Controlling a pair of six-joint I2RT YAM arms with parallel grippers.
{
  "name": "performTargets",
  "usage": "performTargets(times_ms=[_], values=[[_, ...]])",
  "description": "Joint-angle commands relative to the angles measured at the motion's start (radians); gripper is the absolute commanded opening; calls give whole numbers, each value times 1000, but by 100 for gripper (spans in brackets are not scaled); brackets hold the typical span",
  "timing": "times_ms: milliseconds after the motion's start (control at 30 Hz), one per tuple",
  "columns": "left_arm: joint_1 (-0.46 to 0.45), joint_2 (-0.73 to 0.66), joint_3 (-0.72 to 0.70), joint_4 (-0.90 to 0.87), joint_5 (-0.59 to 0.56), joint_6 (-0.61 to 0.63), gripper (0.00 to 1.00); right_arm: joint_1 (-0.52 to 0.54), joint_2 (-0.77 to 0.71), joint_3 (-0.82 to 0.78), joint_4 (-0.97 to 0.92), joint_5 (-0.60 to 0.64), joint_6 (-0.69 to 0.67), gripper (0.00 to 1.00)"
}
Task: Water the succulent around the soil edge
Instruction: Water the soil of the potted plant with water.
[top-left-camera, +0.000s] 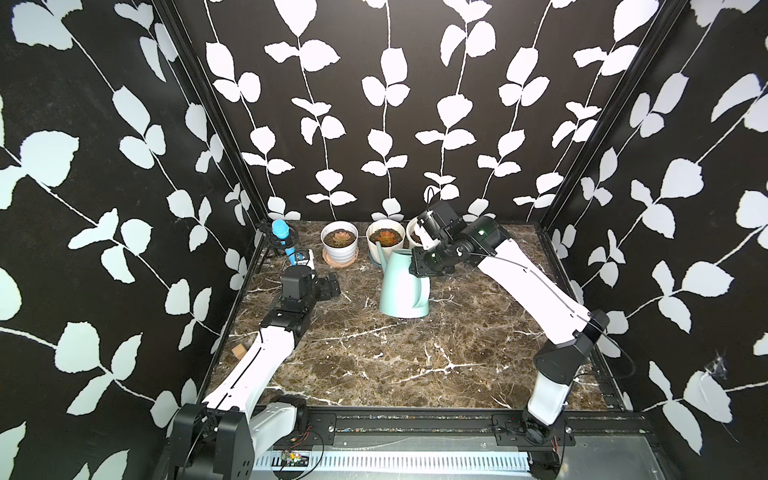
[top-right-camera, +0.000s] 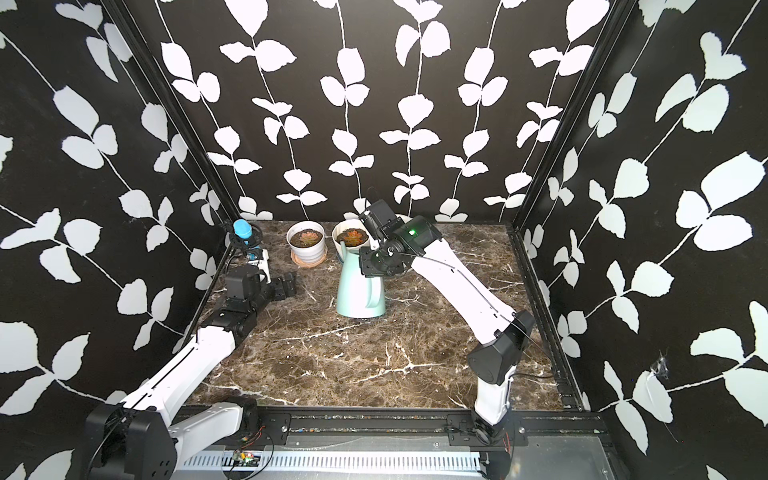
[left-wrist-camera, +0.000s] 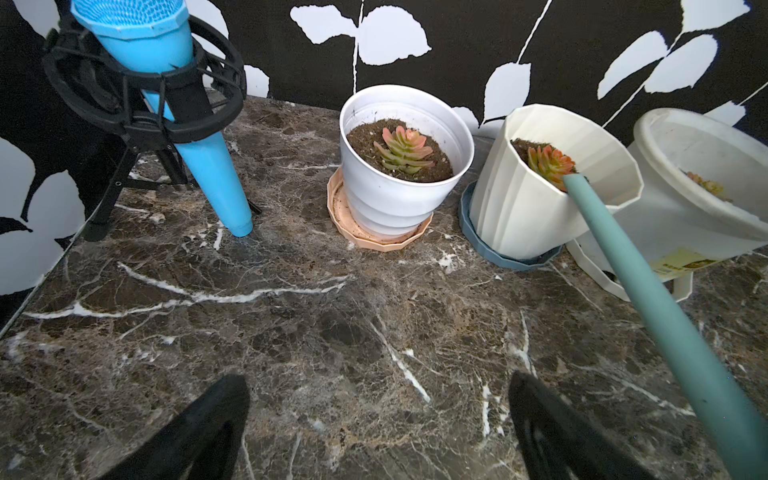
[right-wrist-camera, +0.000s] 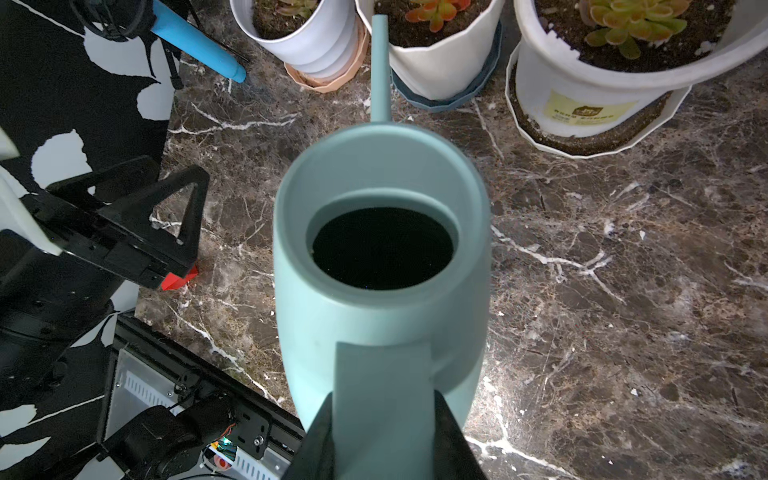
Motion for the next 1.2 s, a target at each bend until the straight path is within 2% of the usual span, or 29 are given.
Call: performTargets(times_ms=[0,833,1033,1167], values=[[-5,-8,32,12,6,0,99,10,3,75,21,-7,2,0],[-5,-5,32,14,9,-3,99,16,39,118,40,-8,10,0],[-5,-4,33,13,11,-4,99,21,-9,42,103,-18,-13,0],[-4,-4,33,13,9,-3,99,31,-109,-134,237,2,-43,0]])
